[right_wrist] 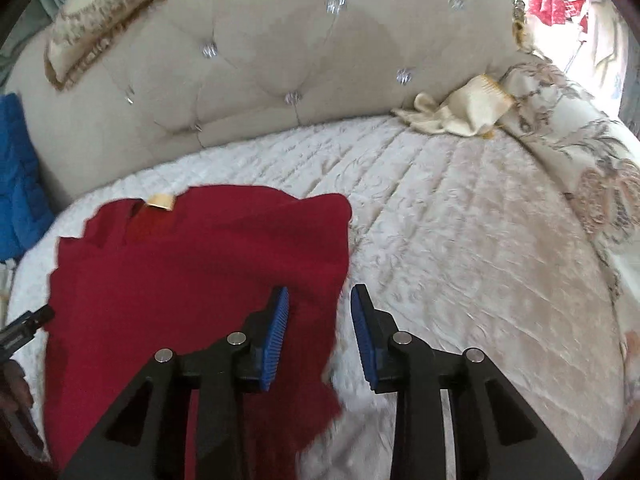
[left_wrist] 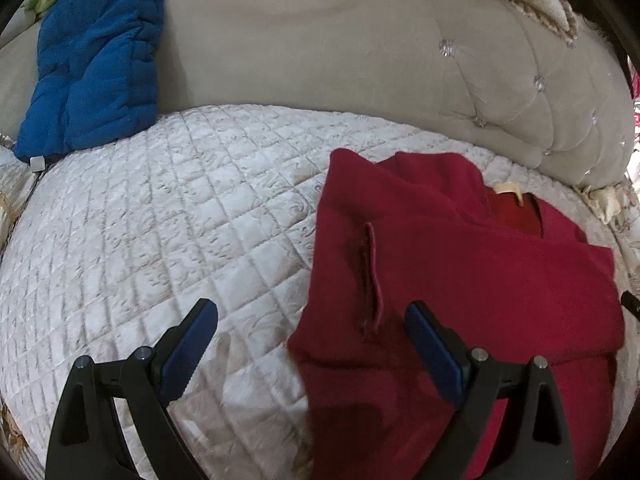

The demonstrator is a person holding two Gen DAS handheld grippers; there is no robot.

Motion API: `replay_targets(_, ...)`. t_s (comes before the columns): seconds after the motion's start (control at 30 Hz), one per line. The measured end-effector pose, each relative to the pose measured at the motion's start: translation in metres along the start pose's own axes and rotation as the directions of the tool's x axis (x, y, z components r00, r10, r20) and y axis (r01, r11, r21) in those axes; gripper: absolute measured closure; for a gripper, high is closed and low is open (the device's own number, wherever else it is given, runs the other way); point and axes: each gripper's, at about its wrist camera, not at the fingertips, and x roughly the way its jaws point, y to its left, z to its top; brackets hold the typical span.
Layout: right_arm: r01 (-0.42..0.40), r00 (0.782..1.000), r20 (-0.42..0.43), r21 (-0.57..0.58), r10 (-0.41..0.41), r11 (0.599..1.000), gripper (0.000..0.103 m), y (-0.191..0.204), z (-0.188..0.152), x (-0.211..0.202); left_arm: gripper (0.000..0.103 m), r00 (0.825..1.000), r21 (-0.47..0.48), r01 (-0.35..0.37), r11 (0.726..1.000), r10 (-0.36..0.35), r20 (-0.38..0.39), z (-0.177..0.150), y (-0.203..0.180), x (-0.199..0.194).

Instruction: Fold small clothes

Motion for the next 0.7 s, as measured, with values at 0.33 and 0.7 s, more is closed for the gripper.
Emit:
replay_targets(0.33, -0.1, 0.991, -0.088, 0.056, 0.104, 0.993, 0.103, -0.014, -0.034, 0.004, 0.006, 1.0, -0.011, -0.018, 1.0, 0.018, -0.005, -0.039, 0.017, -0.055)
replay_targets(0.7, -0.189, 0.978, -0.09, -0.007, 0.188, 0.982, 0.087, -0.014, -0.071, -0.084, 0.006, 1.0, -0.024, -0.015, 1.0, 0.015, 0.016, -0.082, 0.036, -0.109)
